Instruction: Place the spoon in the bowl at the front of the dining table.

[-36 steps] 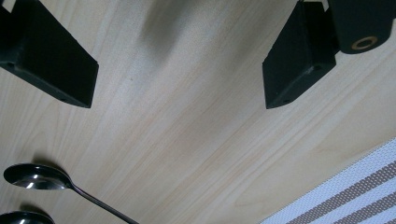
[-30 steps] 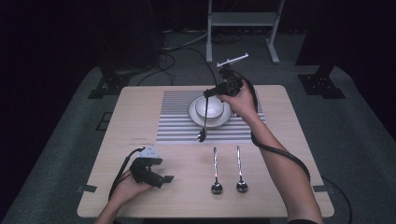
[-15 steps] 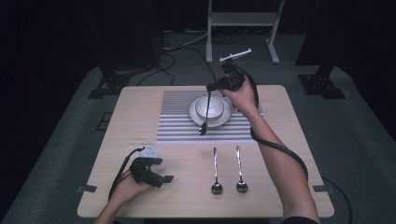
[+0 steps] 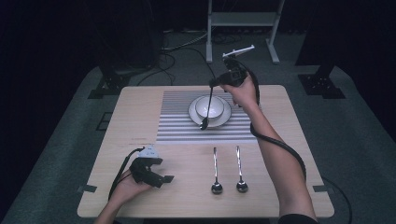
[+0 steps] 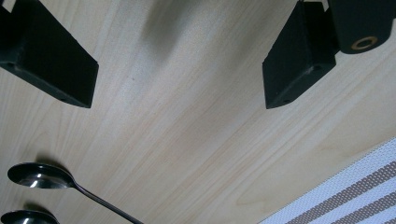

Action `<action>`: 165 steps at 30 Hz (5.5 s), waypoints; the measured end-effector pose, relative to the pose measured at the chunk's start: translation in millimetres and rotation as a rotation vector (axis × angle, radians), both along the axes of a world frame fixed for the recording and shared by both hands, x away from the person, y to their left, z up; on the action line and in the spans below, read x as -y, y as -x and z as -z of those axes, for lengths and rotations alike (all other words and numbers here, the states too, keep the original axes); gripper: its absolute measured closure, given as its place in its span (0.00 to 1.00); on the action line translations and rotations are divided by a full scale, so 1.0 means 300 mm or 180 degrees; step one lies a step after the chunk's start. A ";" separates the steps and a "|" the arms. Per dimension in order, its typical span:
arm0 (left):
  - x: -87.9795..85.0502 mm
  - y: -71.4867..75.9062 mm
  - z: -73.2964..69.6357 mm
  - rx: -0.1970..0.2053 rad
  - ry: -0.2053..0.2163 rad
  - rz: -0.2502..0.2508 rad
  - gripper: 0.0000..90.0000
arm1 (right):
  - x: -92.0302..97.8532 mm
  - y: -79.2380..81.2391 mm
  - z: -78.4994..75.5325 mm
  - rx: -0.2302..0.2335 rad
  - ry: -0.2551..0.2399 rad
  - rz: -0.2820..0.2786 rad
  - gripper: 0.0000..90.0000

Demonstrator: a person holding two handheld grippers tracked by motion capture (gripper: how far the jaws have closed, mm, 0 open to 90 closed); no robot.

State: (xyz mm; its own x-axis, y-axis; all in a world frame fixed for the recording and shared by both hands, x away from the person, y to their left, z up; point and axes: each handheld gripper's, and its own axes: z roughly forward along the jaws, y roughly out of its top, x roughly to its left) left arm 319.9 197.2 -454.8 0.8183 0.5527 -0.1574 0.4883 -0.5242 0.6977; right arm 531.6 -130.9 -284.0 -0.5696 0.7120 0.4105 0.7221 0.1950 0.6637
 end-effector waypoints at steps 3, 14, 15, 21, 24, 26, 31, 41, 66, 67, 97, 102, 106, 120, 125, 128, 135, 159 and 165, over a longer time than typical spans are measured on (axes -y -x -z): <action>-0.001 0.000 -0.001 0.0003 0.0005 0.0001 0.11 | 0.004 -0.009 -0.007 0.0020 0.0020 0.0045 0.99; -0.001 0.001 -0.001 0.0001 0.0017 0.0008 0.11 | 0.020 -0.053 -0.002 0.0023 0.0023 0.0215 0.99; -0.001 0.001 -0.001 0.0001 0.0020 0.0006 0.11 | 0.023 -0.057 -0.001 0.0020 0.0019 0.0235 0.99; 0.000 0.002 -0.002 0.0001 0.0031 0.0006 0.11 | 0.040 -0.078 0.005 0.0024 0.0031 0.0317 0.99; 0.001 0.002 -0.002 0.0000 0.0025 0.0011 0.11 | 0.047 -0.088 0.009 0.0020 0.0014 0.0357 0.99; 0.001 0.002 -0.001 -0.0002 0.0018 0.0011 0.11 | 0.050 -0.094 0.008 0.0033 0.0020 0.0385 0.99; 0.000 0.002 -0.002 -0.0003 0.0030 0.0009 0.11 | 0.054 -0.104 0.007 0.0045 0.0028 0.0454 0.99; -0.001 0.002 -0.003 -0.0001 0.0035 0.0012 0.11 | 0.067 -0.125 0.019 0.0044 -0.0005 0.0583 0.98; 0.003 0.008 -0.006 0.0018 0.0042 0.0029 0.11 | 0.049 -0.149 0.076 0.0052 0.0247 0.0683 0.98; 0.002 0.008 -0.006 0.0019 0.0041 0.0026 0.11 | 0.048 -0.148 0.080 0.0040 0.0266 0.0672 0.98; -0.010 -0.001 0.003 0.0010 0.0009 -0.0041 0.11 | 0.107 -0.131 0.168 -0.0249 0.0507 0.0500 0.91; -0.010 -0.003 0.004 0.0004 0.0021 -0.0044 0.11 | 0.109 -0.131 0.185 -0.0276 0.0528 0.0495 0.87; -0.009 -0.004 0.003 0.0011 0.0019 -0.0039 0.11 | 0.110 -0.131 0.195 -0.0272 0.0530 0.0487 0.83; -0.009 -0.007 0.003 0.0013 0.0014 -0.0030 0.11 | 0.114 -0.139 0.236 -0.0357 0.0699 0.0455 0.76; -0.010 -0.006 0.000 0.0036 0.0022 -0.0039 0.11 | 0.117 -0.137 0.248 -0.0372 0.0750 0.0440 0.75; -0.010 -0.006 0.000 0.0038 0.0018 -0.0040 0.11 | 0.123 -0.135 0.256 -0.0379 0.0754 0.0423 0.74; -0.009 -0.009 0.000 0.0034 0.0016 -0.0035 0.11 | 0.134 -0.127 0.277 -0.0426 0.0811 0.0360 0.70; -0.012 -0.011 0.000 0.0028 -0.0006 -0.0041 0.11 | 0.227 -0.033 0.286 -0.0424 0.0548 0.0062 0.57; -0.033 -0.017 -0.003 0.0048 0.0022 -0.0107 0.11 | 0.259 0.005 0.288 -0.0401 0.0563 0.0019 0.54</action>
